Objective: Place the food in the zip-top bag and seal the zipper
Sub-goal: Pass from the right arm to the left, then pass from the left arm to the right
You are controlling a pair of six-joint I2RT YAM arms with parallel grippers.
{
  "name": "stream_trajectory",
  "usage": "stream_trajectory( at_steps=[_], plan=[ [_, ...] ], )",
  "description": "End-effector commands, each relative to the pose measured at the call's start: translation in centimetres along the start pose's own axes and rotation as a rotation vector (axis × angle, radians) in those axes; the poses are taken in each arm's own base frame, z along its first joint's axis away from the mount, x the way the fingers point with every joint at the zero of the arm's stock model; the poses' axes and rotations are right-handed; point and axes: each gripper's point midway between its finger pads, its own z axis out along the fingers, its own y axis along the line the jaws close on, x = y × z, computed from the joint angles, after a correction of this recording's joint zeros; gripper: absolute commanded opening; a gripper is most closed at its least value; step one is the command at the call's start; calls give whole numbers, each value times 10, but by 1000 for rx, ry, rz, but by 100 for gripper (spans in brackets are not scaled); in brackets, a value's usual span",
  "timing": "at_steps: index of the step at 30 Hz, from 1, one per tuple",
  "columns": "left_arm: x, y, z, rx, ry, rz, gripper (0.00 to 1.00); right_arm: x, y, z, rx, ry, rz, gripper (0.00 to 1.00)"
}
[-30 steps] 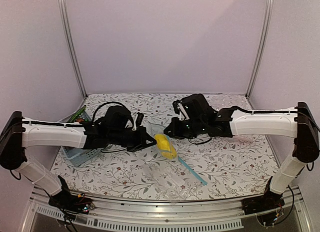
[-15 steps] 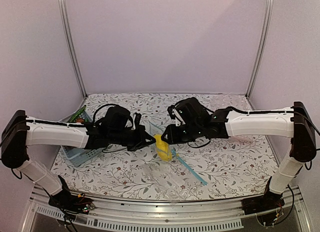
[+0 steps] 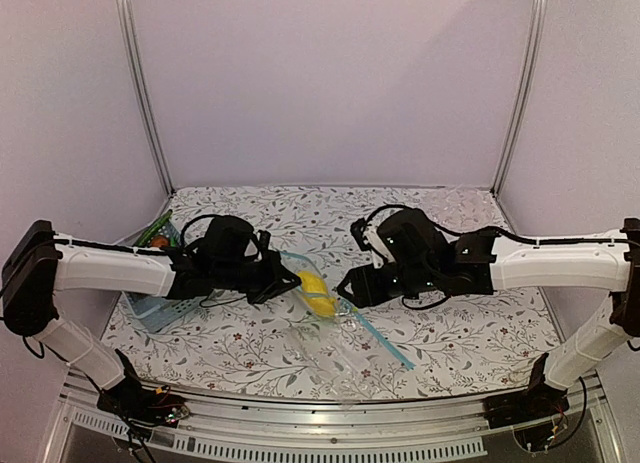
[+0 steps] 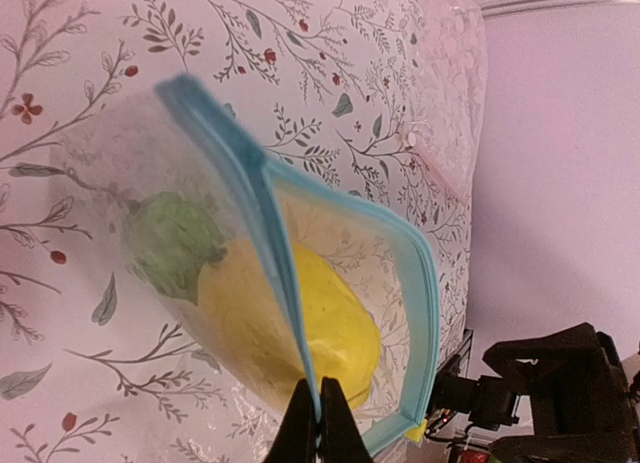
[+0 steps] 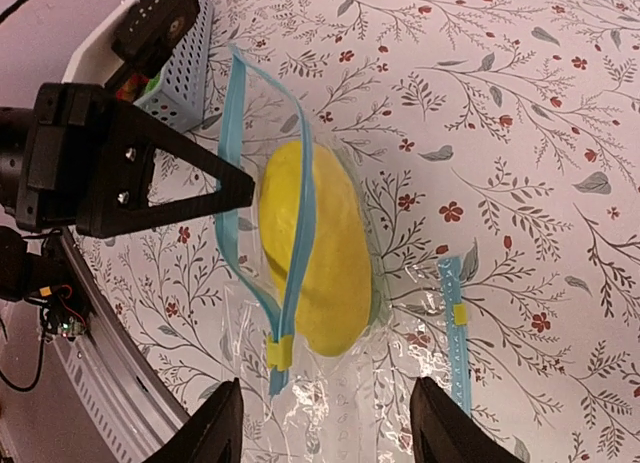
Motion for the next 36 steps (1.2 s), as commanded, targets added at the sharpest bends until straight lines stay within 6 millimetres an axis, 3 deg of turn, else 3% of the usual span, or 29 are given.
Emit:
stream_trajectory(
  at_steps=[1,15,20,27,31,36],
  plan=[
    [-8,1,-4,11,-29,-19,0,22,7,-3,8,6,-124,55],
    [-9,-1,-5,11,-24,-20,1,32,18,29,87,4,-221,47],
    [-9,0,-6,6,-21,-18,1,32,20,37,92,8,-235,33],
    [-9,0,-7,5,-22,-21,1,34,19,43,99,4,-231,21],
    [-9,-1,-7,7,-21,-19,1,34,16,44,111,-3,-226,2],
    [-8,1,-7,1,-19,-21,1,34,15,45,111,-13,-226,0]
  ],
)
